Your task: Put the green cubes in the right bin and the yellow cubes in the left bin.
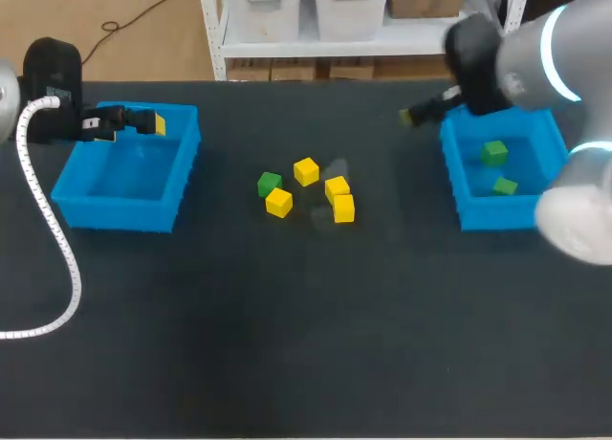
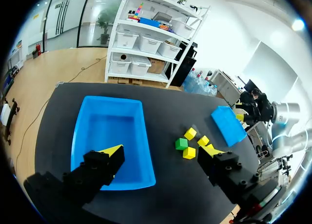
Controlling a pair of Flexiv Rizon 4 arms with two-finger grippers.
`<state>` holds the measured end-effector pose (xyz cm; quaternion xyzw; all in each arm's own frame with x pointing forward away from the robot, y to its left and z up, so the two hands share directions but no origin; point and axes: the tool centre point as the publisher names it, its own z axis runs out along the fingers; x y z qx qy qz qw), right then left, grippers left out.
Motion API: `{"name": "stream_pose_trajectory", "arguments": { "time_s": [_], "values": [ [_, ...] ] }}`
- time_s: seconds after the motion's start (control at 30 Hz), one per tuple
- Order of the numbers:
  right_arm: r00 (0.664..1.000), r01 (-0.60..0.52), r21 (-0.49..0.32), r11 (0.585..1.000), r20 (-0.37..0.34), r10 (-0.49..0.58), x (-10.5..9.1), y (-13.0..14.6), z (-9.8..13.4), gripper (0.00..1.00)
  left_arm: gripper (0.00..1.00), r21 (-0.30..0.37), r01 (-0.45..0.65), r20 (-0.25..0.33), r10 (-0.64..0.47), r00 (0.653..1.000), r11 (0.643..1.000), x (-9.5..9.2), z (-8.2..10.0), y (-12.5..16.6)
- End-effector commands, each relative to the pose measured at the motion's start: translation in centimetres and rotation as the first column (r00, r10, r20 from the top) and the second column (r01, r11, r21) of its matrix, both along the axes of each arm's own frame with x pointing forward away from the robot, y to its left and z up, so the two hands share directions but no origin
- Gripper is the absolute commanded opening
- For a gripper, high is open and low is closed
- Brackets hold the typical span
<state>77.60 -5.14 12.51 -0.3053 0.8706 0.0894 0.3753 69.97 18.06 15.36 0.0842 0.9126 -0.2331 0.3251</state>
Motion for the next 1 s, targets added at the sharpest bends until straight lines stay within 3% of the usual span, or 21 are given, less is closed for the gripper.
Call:
{"name": "stream_pose_trajectory", "arguments": {
  "time_s": [0.03, 0.2, 0.33, 0.5, 1.0],
  "values": [
    [0.997, -0.048, -0.083, 0.995, 0.064, 0.053, -1.4, 6.1, -0.7, 1.00, 1.00, -0.012, 0.009, 0.008, -0.009, 1.000, 1.000, 0.0, -0.2, 0.3],
    [0.974, -0.220, -0.089, 0.972, 0.045, 0.224, -2.2, 11.2, -2.0, 1.00, 1.00, -0.012, 0.009, 0.008, -0.009, 1.000, 1.000, 0.0, -0.2, 0.3],
    [0.936, -0.347, -0.116, 0.931, 0.023, 0.352, -3.0, 14.2, -3.2, 1.00, 1.00, -0.012, 0.009, 0.008, -0.009, 1.000, 1.000, 0.0, -0.2, 0.3],
    [0.899, -0.435, -0.144, 0.889, -0.008, 0.439, -3.6, 17.2, -5.3, 1.00, 1.00, -0.012, 0.009, 0.008, -0.009, 1.000, 1.000, 0.0, -0.2, 0.3],
    [0.896, -0.443, -0.073, 0.893, -0.076, 0.438, -2.2, 21.3, -9.3, 1.00, 1.00, -0.012, 0.009, 0.008, -0.009, 1.000, 1.000, 0.0, -0.2, 0.3]
  ]
}}
